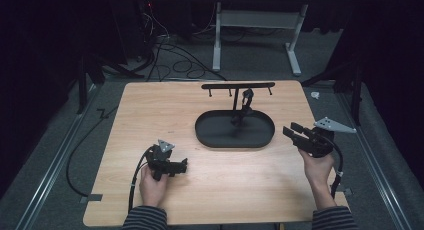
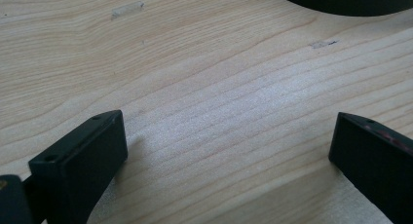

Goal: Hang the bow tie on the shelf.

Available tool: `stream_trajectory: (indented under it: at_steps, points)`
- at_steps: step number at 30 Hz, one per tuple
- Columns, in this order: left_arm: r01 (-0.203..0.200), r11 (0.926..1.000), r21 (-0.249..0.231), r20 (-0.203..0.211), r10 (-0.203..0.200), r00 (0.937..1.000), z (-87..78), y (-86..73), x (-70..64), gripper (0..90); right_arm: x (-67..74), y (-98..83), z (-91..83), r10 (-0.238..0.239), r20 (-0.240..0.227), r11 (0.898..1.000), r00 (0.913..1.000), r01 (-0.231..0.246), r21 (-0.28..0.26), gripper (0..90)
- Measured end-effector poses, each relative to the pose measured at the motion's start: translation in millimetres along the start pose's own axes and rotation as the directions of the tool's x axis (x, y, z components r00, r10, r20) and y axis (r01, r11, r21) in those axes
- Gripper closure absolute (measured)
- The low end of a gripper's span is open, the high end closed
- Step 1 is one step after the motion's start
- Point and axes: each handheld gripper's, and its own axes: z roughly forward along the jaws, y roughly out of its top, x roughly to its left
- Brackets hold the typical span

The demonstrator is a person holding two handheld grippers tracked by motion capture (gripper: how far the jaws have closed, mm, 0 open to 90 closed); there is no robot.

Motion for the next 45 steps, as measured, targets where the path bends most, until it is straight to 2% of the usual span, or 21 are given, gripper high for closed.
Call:
stream_trajectory:
  at_steps: [6,18,45]
  points:
    - [0.0,1.0,0.0,0.0,0.0,1.0,0.0,0.0,0.0,0.8,1.1,-10.0,3.2,0.01,-0.01,1.0,0.9999,-0.01,0.013,58.6]
    - [0.0,1.0,0.0,0.0,0.0,1.0,0.0,0.0,0.0,0.8,2.9,-20.3,2.6,0.039,-0.026,0.999,0.9989,-0.039,-0.003,59.0]
    - [0.0,1.0,0.0,0.0,0.0,1.0,0.0,0.0,0.0,0.8,19.2,-43.9,11.0,0.036,-0.072,0.999,0.9968,-0.033,0.043,59.2]
